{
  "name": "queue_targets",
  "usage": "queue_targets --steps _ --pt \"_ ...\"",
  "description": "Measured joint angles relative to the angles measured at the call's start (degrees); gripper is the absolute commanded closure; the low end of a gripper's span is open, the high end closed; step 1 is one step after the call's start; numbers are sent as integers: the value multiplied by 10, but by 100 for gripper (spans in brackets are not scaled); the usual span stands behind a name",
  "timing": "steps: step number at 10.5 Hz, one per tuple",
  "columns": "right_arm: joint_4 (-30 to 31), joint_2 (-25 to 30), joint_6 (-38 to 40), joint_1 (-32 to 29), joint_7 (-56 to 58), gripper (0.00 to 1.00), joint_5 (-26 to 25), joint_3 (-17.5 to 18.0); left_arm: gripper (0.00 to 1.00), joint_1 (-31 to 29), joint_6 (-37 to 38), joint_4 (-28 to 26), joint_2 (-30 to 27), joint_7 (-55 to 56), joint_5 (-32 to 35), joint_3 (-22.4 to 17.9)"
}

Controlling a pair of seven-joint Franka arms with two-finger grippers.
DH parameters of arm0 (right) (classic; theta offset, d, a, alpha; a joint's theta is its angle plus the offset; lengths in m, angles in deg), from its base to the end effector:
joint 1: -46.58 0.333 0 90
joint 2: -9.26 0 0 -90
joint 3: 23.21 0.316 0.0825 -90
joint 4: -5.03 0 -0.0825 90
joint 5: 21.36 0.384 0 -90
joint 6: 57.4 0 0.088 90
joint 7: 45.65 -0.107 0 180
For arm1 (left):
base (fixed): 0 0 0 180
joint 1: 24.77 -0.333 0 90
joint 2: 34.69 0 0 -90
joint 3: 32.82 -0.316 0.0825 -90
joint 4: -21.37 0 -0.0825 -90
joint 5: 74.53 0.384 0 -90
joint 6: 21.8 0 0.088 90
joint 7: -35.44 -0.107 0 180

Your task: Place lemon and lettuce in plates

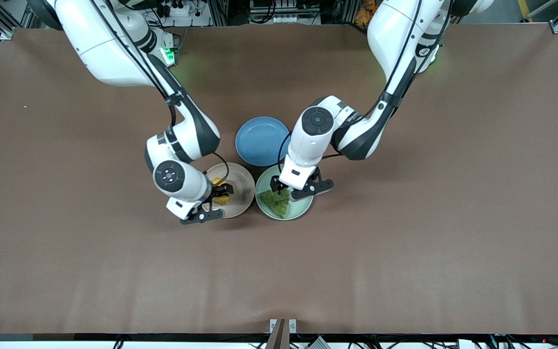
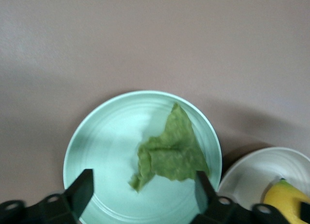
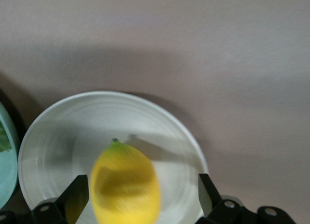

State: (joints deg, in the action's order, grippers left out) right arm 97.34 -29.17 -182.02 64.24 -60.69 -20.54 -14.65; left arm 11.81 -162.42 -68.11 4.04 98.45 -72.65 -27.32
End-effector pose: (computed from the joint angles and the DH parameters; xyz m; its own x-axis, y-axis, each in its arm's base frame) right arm 0.6174 0.2910 0.2296 0.9789 0.1617 -0.1249 0.1534 -0.9854 -0.0735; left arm 0.5449 -0.4765 0.2714 0.9275 0.3674 0.0685 0.3466 -0.9143 0.2097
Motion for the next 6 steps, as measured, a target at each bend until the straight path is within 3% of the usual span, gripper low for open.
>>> queue_targets --steps 4,6 --pt "-87 8 139 -50 0 0 0 0 0 -47 30 2 0 -39 7 -5" --pt "-108 20 159 -84 0 0 0 -1 0 -81 69 9 -9 -88 7 -6"
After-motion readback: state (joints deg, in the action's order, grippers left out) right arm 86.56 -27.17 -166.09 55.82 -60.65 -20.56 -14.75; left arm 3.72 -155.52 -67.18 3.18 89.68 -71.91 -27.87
